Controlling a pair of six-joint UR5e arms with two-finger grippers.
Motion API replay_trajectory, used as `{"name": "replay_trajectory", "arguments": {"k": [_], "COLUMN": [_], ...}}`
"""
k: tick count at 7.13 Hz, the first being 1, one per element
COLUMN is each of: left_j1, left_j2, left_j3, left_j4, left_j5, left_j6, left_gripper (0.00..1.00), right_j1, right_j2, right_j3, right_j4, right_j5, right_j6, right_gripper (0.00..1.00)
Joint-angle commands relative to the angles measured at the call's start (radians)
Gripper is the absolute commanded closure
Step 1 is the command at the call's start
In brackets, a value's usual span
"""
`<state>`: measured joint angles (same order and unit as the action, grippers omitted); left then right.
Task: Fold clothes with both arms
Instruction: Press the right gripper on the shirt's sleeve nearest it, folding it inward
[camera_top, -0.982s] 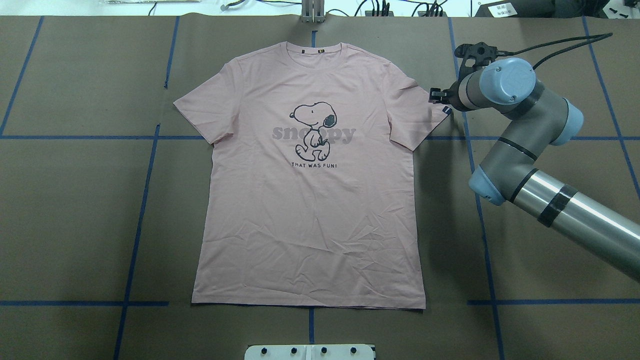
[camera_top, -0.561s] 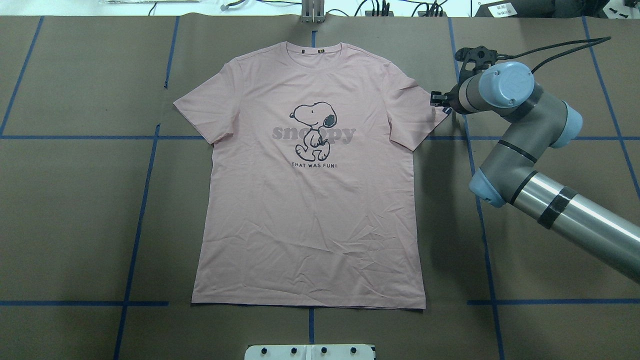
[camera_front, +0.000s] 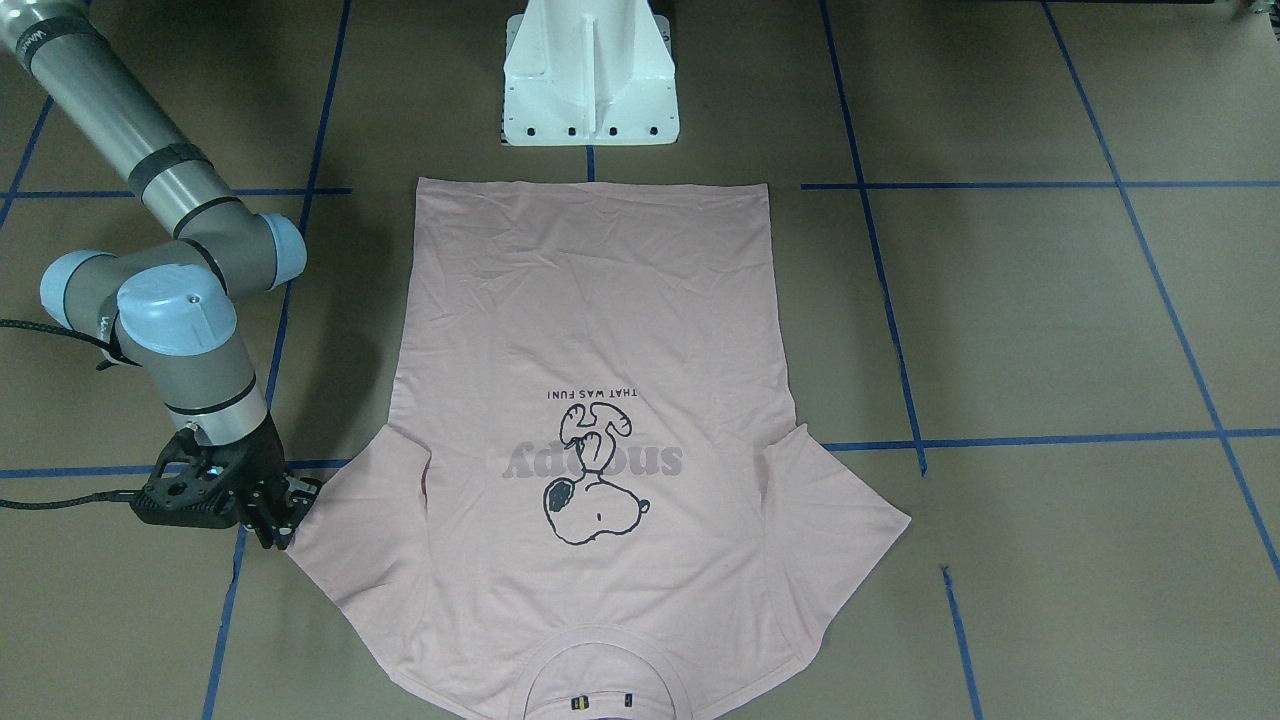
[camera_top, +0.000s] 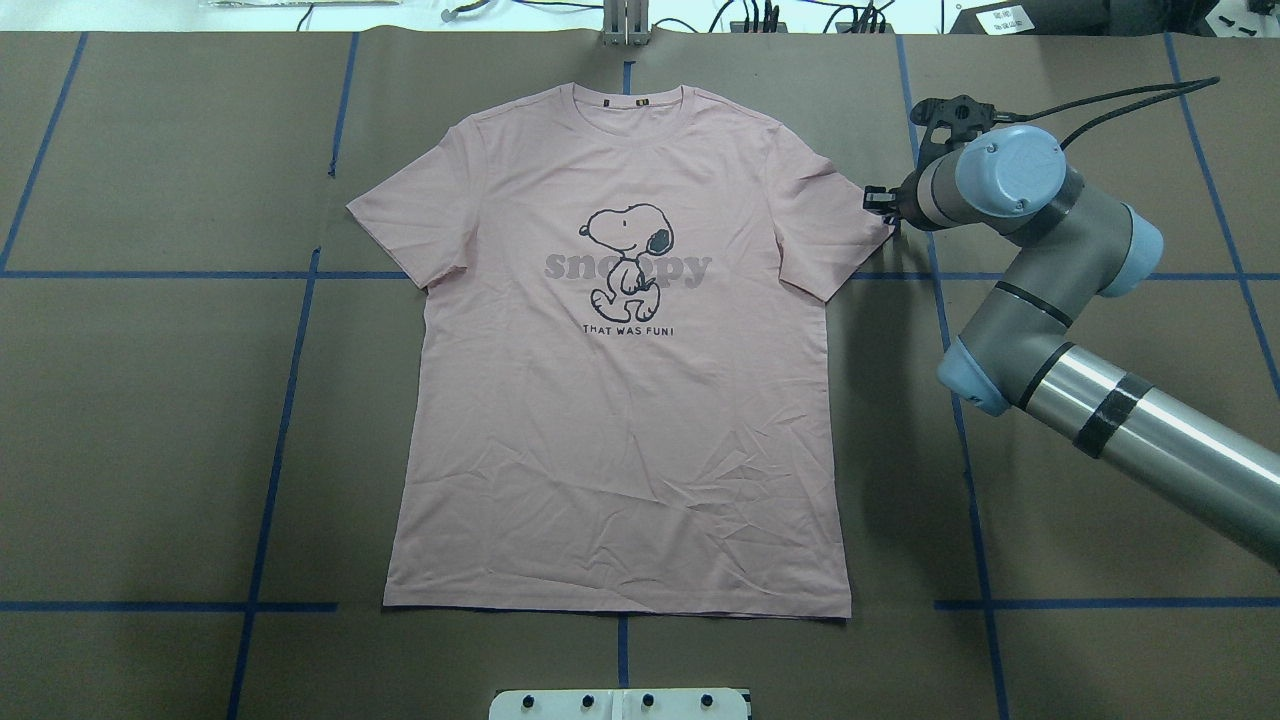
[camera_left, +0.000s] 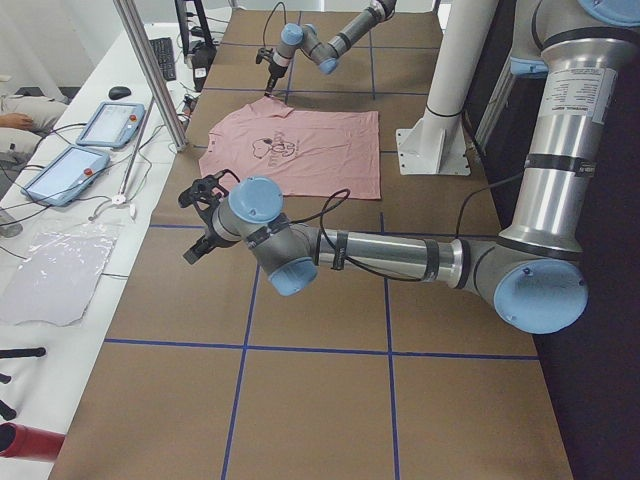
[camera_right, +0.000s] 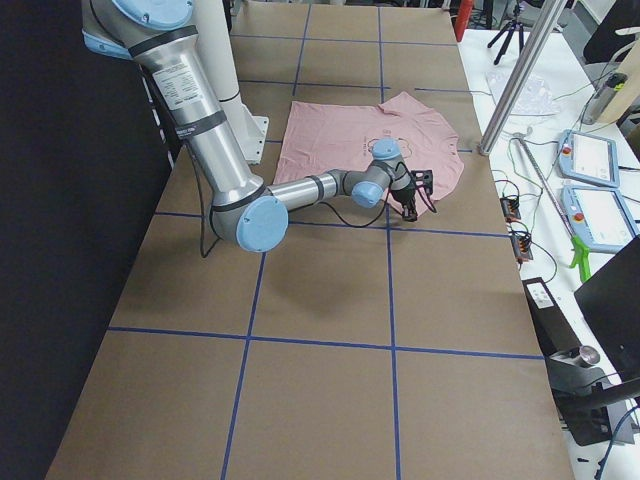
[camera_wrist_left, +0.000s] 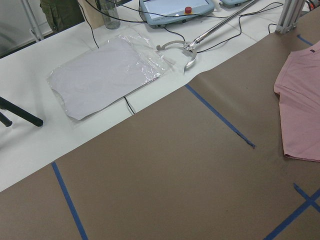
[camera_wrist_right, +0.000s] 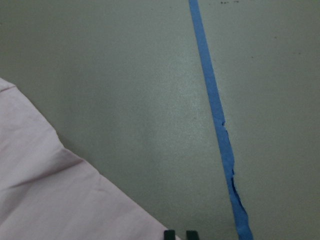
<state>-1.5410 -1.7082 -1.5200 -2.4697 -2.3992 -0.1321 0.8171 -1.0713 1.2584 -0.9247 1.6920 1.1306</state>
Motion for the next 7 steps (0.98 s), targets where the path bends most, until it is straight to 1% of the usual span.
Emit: {"name": "replay_trajectory", "arguments": {"k": [1, 2, 3, 4, 5, 6, 7], "left_j1": [-0.001, -0.001, 0.001, 0.001, 0.001, -0.001, -0.001], "left_j2": [0.002, 0.002, 0.002, 0.002, 0.004, 0.005, 0.009], "left_j3": [-0.003, -0.003, -0.003, -0.002, -0.002, -0.002, -0.002], "left_j4": [0.0, 0.0, 0.0, 0.002, 0.002, 0.002, 0.002], "left_j5": [0.0, 0.0, 0.0, 0.0, 0.0, 0.0, -0.001], "left_j6": [0.0, 0.0, -0.001, -0.001, -0.001, -0.001, -0.001], "left_gripper": [0.0, 0.0, 0.0, 0.0, 0.0, 0.0, 0.0], "right_j1": [-0.003, -0.003, -0.003, -0.006, -0.024, -0.06, -0.096], "right_j2": [0.011, 0.02, 0.049, 0.1, 0.179, 0.254, 0.314], "right_j3": [0.015, 0.065, 0.137, 0.189, 0.181, 0.152, 0.065], "right_j4": [-0.002, -0.046, -0.171, -0.3, -0.377, -0.423, -0.419], "right_j5": [0.002, 0.006, 0.005, 0.0, -0.021, -0.079, -0.136], "right_j6": [0.02, 0.021, 0.023, 0.046, 0.111, 0.165, 0.205], "right_gripper": [1.0, 1.0, 1.0, 1.0, 1.0, 1.0, 1.0]}}
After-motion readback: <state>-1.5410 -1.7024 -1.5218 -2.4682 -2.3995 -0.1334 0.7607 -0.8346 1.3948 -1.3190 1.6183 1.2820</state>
